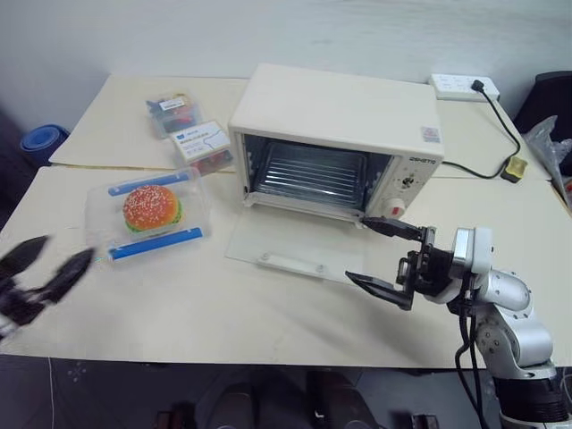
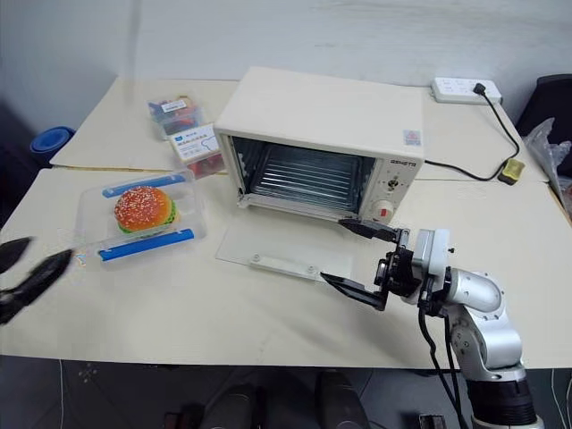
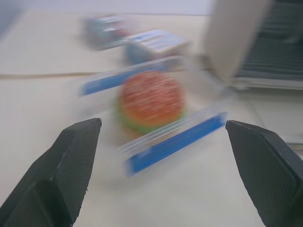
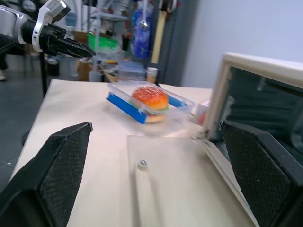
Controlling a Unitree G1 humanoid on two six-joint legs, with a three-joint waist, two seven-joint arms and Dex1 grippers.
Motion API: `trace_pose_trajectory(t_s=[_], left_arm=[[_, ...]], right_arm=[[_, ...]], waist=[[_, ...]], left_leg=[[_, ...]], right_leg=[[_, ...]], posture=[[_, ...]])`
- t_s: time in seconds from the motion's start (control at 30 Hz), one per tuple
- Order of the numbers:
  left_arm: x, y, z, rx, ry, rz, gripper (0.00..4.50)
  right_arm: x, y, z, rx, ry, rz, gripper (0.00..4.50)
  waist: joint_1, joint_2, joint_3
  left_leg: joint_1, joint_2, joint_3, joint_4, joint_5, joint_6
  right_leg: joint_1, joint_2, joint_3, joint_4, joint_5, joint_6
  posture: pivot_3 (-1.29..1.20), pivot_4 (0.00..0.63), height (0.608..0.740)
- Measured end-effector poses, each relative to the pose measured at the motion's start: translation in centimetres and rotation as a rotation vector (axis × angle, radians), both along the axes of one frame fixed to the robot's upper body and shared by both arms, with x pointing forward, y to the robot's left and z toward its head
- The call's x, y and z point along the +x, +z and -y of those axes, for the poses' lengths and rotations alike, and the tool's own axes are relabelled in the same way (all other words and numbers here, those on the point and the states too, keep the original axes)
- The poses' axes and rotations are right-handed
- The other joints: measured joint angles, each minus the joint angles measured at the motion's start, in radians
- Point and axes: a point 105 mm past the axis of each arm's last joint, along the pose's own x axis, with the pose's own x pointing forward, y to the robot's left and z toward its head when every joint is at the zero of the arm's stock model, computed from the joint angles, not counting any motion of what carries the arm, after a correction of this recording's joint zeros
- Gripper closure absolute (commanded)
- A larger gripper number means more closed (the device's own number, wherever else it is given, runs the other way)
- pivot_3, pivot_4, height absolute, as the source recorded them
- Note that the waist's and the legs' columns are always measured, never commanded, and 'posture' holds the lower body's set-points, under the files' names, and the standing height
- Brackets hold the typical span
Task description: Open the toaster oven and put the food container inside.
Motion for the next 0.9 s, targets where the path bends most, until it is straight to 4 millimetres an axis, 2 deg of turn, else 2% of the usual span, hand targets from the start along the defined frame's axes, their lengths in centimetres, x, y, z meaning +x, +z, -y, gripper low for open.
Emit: trace_pose_trajectory(t_s=[0.07, 0.13, 0.27, 0.33, 0.4, 0.6, 0.7, 0.77, 0.9], left_arm=[[-1.0, -0.8, -2.2, -0.050, 0.083, -0.034, 0.03], [-0.8, -0.9, -3.3, -0.081, 0.111, -0.052, 0.03], [2.9, 1.6, -3.5, -0.110, 0.047, -0.040, 0.03], [4.8, 2.0, -3.2, -0.141, 0.015, -0.082, 0.03], [7.0, 1.9, -3.1, -0.204, -0.011, -0.162, 0.03], [10.5, -0.2, -2.9, -0.256, -0.015, -0.387, 0.03], [11.5, -0.9, -2.4, -0.235, -0.042, -0.461, 0.64], [11.6, -2.1, -2.5, -0.210, -0.029, -0.529, 1.22], [11.9, -2.6, -2.8, -0.192, -0.001, -0.578, 2.49]], right_arm=[[-0.2, -0.1, -0.5, 0.010, 0.023, 0.006, 0.00], [-0.3, -0.1, -0.6, 0.013, 0.027, 0.017, 0.00], [-0.2, 0.4, -0.8, 0.006, 0.016, 0.043, 0.00], [-0.1, 0.4, -0.8, 0.004, 0.007, 0.049, 0.00], [-0.1, 0.5, -0.7, -0.002, -0.006, 0.063, 0.00], [0.1, 0.4, -0.4, -0.008, -0.051, 0.063, 0.00], [0.2, 0.3, -0.4, -0.010, -0.070, 0.060, 0.00], [0.2, 0.2, -0.5, -0.008, -0.078, 0.056, 0.00], [0.1, 0.2, -0.7, -0.015, -0.084, 0.060, 0.00]], waist=[[0.004, 0.000, 0.000], [0.011, -0.001, -0.001], [0.025, -0.003, -0.002], [0.022, -0.003, -0.002], [0.020, -0.003, -0.002], [-0.006, -0.003, -0.002], [-0.009, -0.003, -0.002], [-0.011, -0.003, -0.002], [-0.009, -0.003, -0.002]], left_leg=[[0.000, -0.001, -0.002, 0.000, 0.000, 0.000], [0.000, -0.001, -0.003, 0.000, 0.000, 0.000], [0.000, -0.002, -0.005, 0.000, 0.000, 0.000], [0.000, -0.003, -0.004, -0.002, 0.000, -0.001], [-0.002, -0.003, -0.005, -0.003, 0.000, -0.001], [-0.002, -0.002, -0.001, -0.011, 0.002, -0.005], [-0.003, -0.002, 0.000, -0.011, 0.003, -0.007], [-0.003, -0.002, 0.001, -0.012, 0.004, -0.008], [-0.003, -0.001, 0.001, -0.010, 0.003, -0.005]], right_leg=[[0.001, -0.001, -0.002, 0.000, 0.000, 0.000], [0.001, -0.002, -0.003, 0.000, 0.000, -0.001], [0.001, -0.004, -0.005, 0.001, -0.001, -0.002], [0.001, -0.004, -0.005, 0.000, -0.001, -0.003], [-0.002, -0.004, -0.006, 0.001, -0.001, -0.003], [-0.007, -0.004, -0.009, 0.001, -0.001, -0.003], [-0.008, -0.003, -0.008, 0.002, -0.001, -0.003], [-0.008, -0.003, -0.007, 0.002, -0.002, -0.003], [-0.008, -0.003, -0.007, 0.002, -0.002, -0.003]], posture=[[0.00, 0.150, 0.740], [0.00, 0.150, 0.740], [0.00, 0.150, 0.740], [0.00, 0.150, 0.740], [0.00, 0.150, 0.740], [0.00, 0.150, 0.740], [0.00, 0.150, 0.740], [0.00, 0.150, 0.740], [0.00, 0.150, 0.740]])
